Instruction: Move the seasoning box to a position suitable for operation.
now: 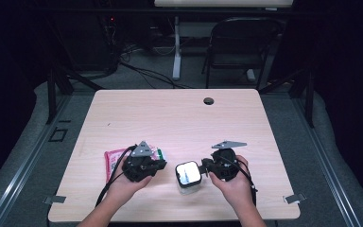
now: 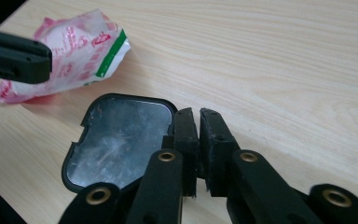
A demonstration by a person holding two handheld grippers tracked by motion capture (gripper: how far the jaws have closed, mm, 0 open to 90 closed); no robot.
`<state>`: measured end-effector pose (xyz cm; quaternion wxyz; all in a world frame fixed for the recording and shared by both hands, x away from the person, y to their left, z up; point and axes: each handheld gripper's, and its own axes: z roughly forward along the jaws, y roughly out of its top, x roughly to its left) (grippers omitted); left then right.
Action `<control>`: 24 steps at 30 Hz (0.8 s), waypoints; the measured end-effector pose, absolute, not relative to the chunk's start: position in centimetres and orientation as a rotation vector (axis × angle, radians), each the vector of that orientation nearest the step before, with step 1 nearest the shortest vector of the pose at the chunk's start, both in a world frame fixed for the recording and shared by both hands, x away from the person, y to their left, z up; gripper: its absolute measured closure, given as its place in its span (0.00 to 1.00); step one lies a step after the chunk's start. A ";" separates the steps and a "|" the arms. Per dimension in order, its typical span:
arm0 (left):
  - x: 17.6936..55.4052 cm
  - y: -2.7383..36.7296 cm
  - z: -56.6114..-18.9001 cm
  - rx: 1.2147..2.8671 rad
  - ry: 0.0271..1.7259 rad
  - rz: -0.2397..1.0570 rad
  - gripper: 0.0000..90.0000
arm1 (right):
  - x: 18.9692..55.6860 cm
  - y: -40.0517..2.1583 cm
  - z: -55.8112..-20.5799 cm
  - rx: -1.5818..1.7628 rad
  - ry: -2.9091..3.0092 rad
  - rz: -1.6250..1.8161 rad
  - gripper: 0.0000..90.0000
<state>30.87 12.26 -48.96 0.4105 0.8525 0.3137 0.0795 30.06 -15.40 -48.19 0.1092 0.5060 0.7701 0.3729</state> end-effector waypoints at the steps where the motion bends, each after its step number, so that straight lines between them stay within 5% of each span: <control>1: 30.7 12.1 -49.2 2.158 0.780 0.203 0.98 | 30.1 -15.4 -48.2 1.490 2.265 1.094 0.96; 24: 28.8 9.4 -51.3 2.296 0.654 0.097 1.00 | 30.0 -15.1 -49.0 1.526 2.298 1.071 0.94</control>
